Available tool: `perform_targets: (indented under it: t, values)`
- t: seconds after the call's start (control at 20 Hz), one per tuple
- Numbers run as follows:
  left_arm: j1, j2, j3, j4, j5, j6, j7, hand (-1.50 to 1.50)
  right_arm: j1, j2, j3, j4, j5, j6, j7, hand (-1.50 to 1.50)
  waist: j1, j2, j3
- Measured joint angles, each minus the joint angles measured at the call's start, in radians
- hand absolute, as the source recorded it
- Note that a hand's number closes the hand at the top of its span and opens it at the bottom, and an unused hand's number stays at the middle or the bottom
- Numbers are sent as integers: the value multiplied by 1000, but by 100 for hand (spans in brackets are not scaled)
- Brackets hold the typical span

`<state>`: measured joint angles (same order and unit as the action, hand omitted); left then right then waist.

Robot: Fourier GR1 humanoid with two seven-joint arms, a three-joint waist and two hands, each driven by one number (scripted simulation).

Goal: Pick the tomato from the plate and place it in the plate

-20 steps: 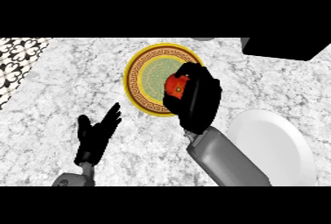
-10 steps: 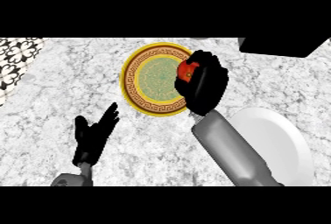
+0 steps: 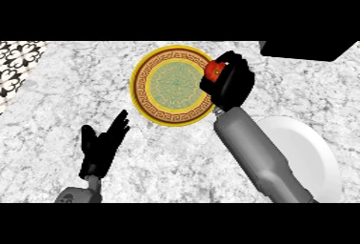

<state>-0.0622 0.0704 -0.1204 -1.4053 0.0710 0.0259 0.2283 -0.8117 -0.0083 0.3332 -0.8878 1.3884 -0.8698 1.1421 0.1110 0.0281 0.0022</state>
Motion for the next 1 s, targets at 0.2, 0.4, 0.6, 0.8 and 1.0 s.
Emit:
perform_targets:
  t: [0.2,0.4,0.6,0.8,1.0]
  values:
    - [-17,-1,-3,4,-1,-3,13,0,-37,3,-23,119,-168,-5,-13,-150,13,6,0]
    - [-18,-2,-5,6,-2,-9,-1,0,-65,6,-28,202,-332,-79,-90,-150,21,11,2]
    - [-17,4,3,7,2,-13,-3,0,-76,5,-14,217,-454,-157,-202,-150,17,11,2]
    - [-14,4,7,12,2,-14,-14,0,-73,3,-7,198,-523,-266,-301,-150,10,8,3]
    - [-16,8,22,21,10,-13,-11,0,-52,2,15,168,-618,-356,-361,-150,-5,2,3]
